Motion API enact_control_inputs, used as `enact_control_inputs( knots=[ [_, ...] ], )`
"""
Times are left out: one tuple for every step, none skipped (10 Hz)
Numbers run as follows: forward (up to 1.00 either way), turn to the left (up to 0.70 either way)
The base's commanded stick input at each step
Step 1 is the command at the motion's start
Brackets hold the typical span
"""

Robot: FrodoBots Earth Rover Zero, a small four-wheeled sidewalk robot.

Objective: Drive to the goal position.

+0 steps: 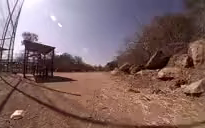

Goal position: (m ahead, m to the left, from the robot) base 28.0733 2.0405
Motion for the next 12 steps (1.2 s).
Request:
enact_control_inputs(
  knots=[
    [0.50,0.00],
    [0.50,0.00],
    [0.50,0.00],
    [0.50,0.00],
    [0.50,0.00],
    [0.50,0.00],
    [0.50,0.00],
    [0.50,0.00],
    [0.50,0.00],
    [0.50,0.00],
    [0.50,0.00],
    [0.50,0.00]
  ],
)
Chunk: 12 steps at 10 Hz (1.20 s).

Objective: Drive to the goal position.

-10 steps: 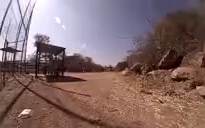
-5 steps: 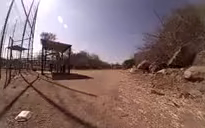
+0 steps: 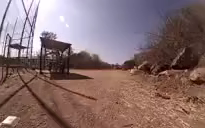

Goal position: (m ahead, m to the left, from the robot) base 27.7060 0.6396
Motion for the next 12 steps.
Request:
enact_control_inputs(
  knots=[
    [0.50,0.00],
    [0.50,0.00],
    [0.50,0.00],
    [0.50,0.00],
    [0.50,0.00],
    [0.50,0.00],
    [0.50,0.00],
    [0.50,0.00],
    [0.50,0.00],
    [0.50,0.00],
    [0.50,0.00],
    [0.50,0.00]
  ],
)
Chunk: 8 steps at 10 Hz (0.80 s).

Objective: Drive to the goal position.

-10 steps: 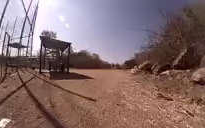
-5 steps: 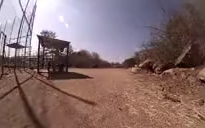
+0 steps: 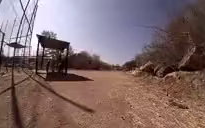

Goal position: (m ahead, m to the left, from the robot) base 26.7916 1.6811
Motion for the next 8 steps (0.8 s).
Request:
enact_control_inputs(
  knots=[
    [0.50,0.00],
    [0.50,0.00],
    [0.50,0.00],
    [0.50,0.00],
    [0.50,0.00],
    [0.50,0.00],
    [0.50,0.00],
    [0.50,0.00]
  ],
)
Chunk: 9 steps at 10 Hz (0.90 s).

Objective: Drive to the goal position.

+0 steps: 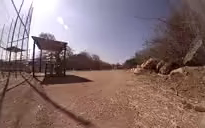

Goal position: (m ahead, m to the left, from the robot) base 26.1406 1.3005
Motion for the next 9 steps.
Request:
enact_control_inputs(
  knots=[
    [0.50,0.00],
    [0.50,0.00],
    [0.50,0.00],
    [0.50,0.00],
    [0.50,0.00],
    [0.50,0.00],
    [0.50,0.00],
    [0.50,0.00],
    [0.50,0.00]
  ],
)
